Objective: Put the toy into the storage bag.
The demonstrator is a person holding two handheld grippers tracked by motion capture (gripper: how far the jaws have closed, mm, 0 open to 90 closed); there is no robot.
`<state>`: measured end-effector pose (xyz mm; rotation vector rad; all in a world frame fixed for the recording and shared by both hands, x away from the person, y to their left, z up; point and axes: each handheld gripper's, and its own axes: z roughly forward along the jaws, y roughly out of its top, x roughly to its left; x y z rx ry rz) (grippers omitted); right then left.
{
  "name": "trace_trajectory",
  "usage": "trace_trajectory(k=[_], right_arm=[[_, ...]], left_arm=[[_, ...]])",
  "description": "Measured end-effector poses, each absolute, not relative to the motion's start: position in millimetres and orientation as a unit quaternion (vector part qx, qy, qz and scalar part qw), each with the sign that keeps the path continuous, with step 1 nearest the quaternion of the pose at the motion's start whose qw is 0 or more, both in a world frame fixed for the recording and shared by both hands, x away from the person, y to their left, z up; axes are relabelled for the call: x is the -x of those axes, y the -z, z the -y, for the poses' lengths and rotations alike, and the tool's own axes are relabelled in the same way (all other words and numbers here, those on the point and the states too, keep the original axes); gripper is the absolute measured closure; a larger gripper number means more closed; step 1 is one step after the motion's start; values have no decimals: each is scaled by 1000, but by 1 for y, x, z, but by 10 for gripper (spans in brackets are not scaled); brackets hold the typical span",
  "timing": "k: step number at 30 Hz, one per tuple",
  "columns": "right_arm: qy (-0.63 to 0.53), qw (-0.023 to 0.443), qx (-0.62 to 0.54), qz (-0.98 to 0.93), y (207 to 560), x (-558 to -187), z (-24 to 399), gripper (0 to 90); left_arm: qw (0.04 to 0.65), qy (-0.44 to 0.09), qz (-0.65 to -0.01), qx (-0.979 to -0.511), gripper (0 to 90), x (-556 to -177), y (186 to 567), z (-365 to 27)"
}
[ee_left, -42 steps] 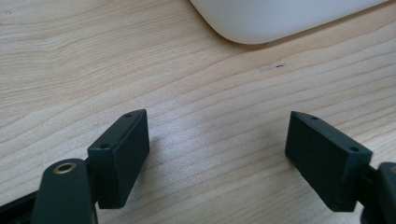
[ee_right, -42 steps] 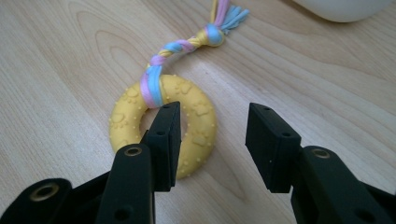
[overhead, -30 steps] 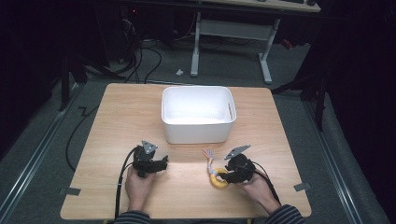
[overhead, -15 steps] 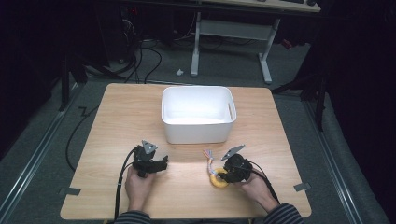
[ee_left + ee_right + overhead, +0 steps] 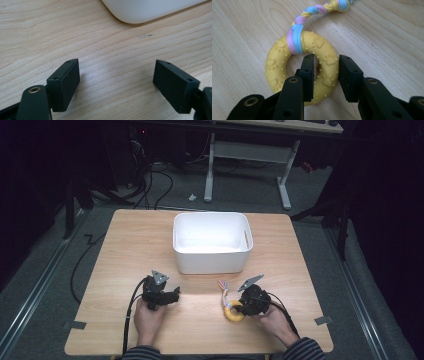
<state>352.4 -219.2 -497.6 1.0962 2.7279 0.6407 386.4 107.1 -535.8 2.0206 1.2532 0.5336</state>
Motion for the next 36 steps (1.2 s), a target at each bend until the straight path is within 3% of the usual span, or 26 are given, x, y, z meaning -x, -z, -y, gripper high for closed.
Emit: trace_trajectory(k=[17, 36], right_arm=[[-258, 69, -388, -882, 484, -347, 244, 675], [-291, 117, -417, -853, 459, -338, 280, 676]], left_arm=[[345, -206, -483, -778, 217, -386, 536, -107], [345, -205, -482, -779, 217, -386, 536, -107]])
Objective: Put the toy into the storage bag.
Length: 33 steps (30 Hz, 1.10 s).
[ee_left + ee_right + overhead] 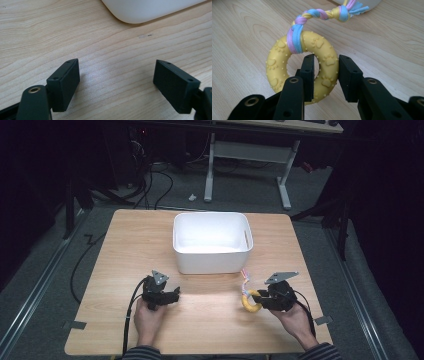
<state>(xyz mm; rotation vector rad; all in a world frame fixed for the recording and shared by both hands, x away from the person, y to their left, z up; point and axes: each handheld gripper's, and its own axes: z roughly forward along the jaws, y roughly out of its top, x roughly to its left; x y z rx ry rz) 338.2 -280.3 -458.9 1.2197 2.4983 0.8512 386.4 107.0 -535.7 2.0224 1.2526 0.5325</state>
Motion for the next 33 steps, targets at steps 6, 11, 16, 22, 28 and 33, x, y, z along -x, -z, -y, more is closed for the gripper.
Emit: trace_trajectory(k=[6, 11, 16, 22, 28, 33], right_arm=[[-291, 125, -426, -848, 452, -338, 291, 676], [-290, 129, -433, -844, 449, -336, 298, 676], [-292, 141, -435, -840, 442, -335, 306, 676], [-291, 154, -444, -833, 432, -334, 315, 677], [-289, 166, -445, -831, 423, -336, 318, 677], [-291, 173, -446, -829, 414, -339, 322, 677]], left_arm=[[345, -205, -482, -779, 216, -386, 536, -107], [345, -205, -482, -779, 216, -386, 536, -107], [345, -205, -482, -779, 217, -386, 536, -107], [345, -205, -483, -778, 217, -386, 536, -107], [345, -205, -482, -779, 217, -387, 536, -107], [345, -205, -482, -779, 217, -387, 536, -107]])
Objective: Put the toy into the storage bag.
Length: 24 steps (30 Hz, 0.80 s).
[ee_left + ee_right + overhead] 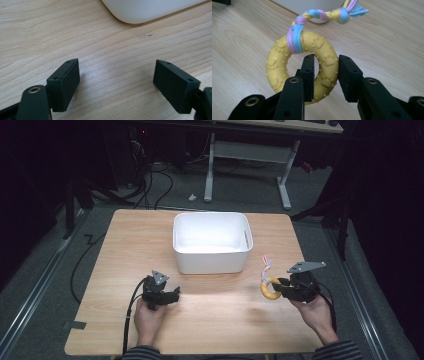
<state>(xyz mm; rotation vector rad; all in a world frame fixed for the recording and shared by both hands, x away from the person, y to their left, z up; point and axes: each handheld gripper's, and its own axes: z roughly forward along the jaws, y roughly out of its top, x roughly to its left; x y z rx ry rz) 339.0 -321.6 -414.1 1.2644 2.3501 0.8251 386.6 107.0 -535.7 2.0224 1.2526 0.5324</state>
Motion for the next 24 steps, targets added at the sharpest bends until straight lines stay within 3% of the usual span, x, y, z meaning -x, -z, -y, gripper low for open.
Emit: trace_trajectory(k=[24], right_arm=[[-304, 211, -412, -833, 350, -364, 304, 678]], left_arm=[[345, -205, -482, -779, 216, -387, 536, -107]])
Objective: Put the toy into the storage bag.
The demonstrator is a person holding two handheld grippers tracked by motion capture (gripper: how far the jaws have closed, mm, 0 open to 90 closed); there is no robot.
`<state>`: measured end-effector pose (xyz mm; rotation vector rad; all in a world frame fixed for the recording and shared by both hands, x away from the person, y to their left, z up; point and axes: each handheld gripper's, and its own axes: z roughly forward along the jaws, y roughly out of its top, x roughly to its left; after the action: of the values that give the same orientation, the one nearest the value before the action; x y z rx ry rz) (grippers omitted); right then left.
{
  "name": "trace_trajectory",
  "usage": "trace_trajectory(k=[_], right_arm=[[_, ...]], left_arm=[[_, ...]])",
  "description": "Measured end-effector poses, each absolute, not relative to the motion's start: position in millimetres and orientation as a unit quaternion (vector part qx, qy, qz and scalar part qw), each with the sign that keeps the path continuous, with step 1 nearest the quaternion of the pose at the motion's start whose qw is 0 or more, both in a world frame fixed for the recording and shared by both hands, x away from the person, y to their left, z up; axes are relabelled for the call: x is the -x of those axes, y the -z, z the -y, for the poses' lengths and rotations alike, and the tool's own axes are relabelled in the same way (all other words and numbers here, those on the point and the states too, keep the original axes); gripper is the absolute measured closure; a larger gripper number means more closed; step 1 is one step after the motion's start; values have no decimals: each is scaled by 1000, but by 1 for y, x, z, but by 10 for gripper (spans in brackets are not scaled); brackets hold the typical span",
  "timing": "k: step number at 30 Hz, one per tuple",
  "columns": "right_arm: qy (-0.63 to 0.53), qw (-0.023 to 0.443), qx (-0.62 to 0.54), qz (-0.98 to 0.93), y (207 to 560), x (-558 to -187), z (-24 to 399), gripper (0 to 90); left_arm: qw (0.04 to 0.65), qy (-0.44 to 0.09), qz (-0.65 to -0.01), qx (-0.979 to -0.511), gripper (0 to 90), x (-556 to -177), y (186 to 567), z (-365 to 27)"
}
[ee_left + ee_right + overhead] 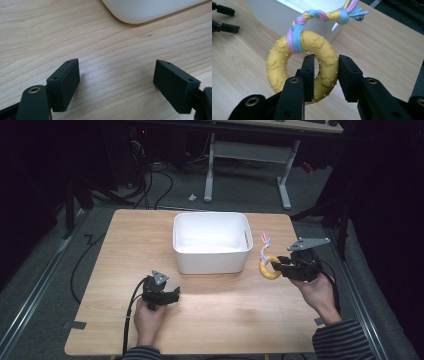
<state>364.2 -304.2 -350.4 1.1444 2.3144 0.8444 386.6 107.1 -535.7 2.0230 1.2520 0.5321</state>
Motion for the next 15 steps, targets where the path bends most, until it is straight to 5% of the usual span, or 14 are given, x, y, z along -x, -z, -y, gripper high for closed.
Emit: trace_trajectory(k=[15], right_arm=[[-296, 198, -417, -836, 340, -383, 275, 679]], left_arm=[[345, -205, -482, -779, 218, -387, 536, -107]])
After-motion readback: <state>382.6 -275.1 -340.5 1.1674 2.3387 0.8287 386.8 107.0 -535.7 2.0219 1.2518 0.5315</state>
